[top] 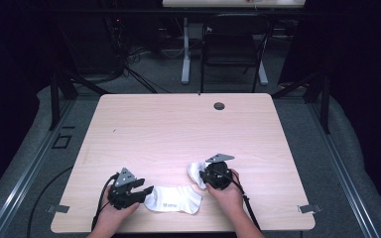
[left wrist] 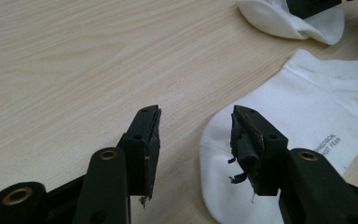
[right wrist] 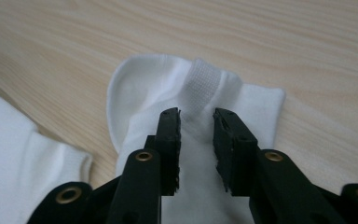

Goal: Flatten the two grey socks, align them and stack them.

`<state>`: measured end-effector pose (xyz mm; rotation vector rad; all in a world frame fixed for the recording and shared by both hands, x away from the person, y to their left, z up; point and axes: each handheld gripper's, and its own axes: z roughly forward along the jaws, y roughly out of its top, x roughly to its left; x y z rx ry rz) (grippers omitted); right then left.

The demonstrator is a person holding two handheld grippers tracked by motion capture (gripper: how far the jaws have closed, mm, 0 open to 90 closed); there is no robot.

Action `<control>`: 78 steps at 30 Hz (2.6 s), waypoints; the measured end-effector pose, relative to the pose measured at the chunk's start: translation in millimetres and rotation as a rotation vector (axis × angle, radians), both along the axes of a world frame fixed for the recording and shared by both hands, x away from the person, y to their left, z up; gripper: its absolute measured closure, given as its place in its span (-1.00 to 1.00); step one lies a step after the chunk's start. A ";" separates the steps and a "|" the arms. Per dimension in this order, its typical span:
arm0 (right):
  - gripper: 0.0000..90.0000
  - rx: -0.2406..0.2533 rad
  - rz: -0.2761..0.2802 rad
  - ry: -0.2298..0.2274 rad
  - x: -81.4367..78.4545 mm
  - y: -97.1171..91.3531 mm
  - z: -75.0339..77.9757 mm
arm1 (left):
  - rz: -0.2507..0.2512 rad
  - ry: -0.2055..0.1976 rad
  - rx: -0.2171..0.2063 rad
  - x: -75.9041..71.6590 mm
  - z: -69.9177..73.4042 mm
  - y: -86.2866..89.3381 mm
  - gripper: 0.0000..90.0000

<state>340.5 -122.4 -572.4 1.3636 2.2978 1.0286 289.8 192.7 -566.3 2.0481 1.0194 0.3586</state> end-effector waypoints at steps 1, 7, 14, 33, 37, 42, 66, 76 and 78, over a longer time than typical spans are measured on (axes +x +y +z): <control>0.56 0.000 0.000 0.000 0.0 0.0 0.0 | 0.000 0.000 0.000 0.0 0.0 0.0 0.16; 0.22 0.032 -0.011 -0.027 2.5 4.8 3.8 | 0.000 0.005 -0.003 2.0 -0.4 1.4 0.16; 0.68 -0.041 0.011 -0.031 3.2 13.8 -2.8 | -0.006 0.011 -0.005 5.1 -2.4 0.1 0.16; 0.93 0.053 0.051 -0.087 -12.8 13.0 22.9 | -0.020 -0.002 0.008 0.2 -2.3 -11.1 0.20; 0.93 0.077 0.055 -0.097 -12.5 11.6 26.8 | -0.023 -0.010 0.016 1.4 -0.5 -14.3 0.20; 0.93 0.116 0.050 -0.092 -10.7 7.3 28.2 | -0.020 -0.021 0.002 9.1 7.3 -19.8 0.23; 0.93 0.142 0.068 -0.082 -8.0 5.5 24.3 | -0.014 -0.006 0.026 59.5 13.3 -88.0 0.47; 0.93 0.135 0.082 -0.084 -8.7 7.5 22.6 | -0.018 0.043 0.106 65.5 -1.0 -92.9 0.74; 0.93 0.138 0.079 -0.087 -8.8 7.0 23.1 | -0.018 0.040 0.111 64.6 -0.7 -91.2 0.97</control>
